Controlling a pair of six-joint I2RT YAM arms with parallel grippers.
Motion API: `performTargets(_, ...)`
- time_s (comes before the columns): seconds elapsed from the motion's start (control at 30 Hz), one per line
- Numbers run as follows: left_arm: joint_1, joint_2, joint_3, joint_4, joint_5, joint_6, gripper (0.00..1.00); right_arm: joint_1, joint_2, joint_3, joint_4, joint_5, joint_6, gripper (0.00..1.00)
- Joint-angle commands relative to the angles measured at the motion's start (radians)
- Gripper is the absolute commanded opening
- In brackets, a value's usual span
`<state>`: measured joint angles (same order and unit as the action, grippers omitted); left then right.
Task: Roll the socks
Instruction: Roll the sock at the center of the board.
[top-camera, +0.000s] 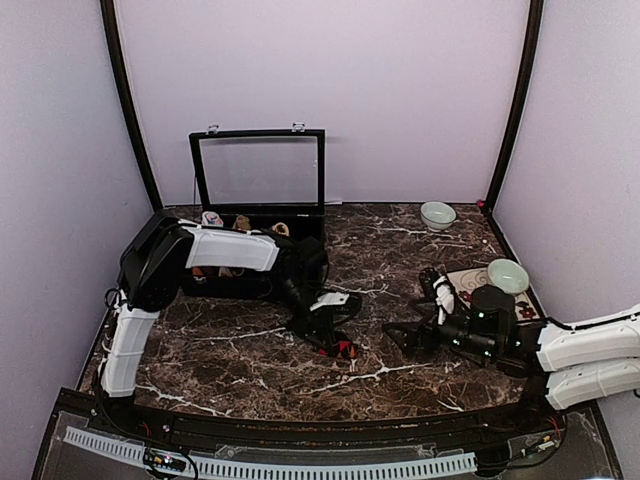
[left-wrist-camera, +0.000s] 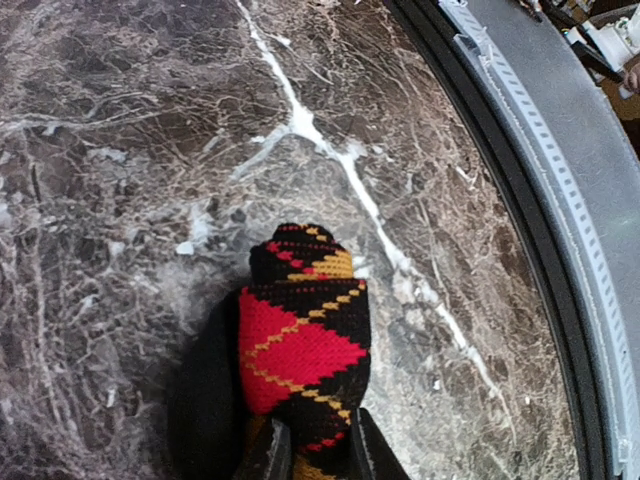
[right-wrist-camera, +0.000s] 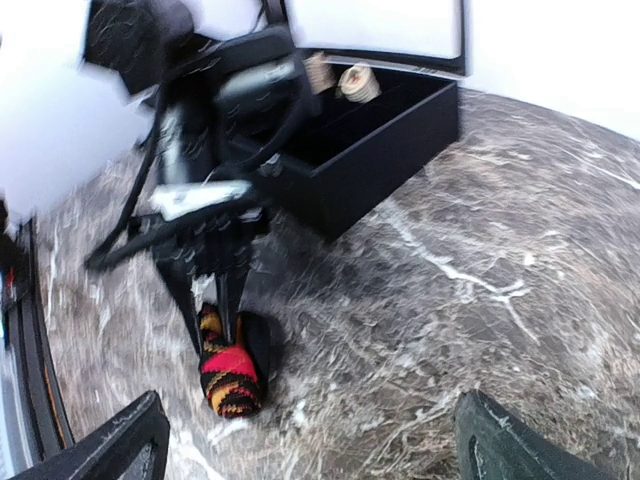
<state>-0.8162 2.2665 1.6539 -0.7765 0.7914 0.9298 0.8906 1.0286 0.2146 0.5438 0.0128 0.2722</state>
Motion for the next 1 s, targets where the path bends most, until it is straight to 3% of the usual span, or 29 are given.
performTargets(0.0,-0.020,0.130,-0.030,-0.271,-0.043,0.000,0.18,0.052,0.063,0.073,-0.058,-0.093,-0.207,1.00)
performTargets(0.17,-0.020,0.157,-0.012,-0.292,-0.032,-0.013,0.18,0.117,0.176,0.120,-0.047,-0.123,-0.293,0.99)
performTargets(0.47,-0.020,0.194,0.014,-0.260,-0.121,-0.097,0.19,0.274,0.431,0.298,-0.093,-0.037,-0.452,0.84)
performTargets(0.7,-0.021,0.210,0.021,-0.226,-0.187,-0.152,0.19,0.298,0.545,0.390,-0.140,-0.076,-0.528,0.62)
performTargets(0.97,-0.023,0.220,0.025,-0.209,-0.254,-0.162,0.19,0.291,0.645,0.399,-0.111,-0.037,-0.558,0.53)
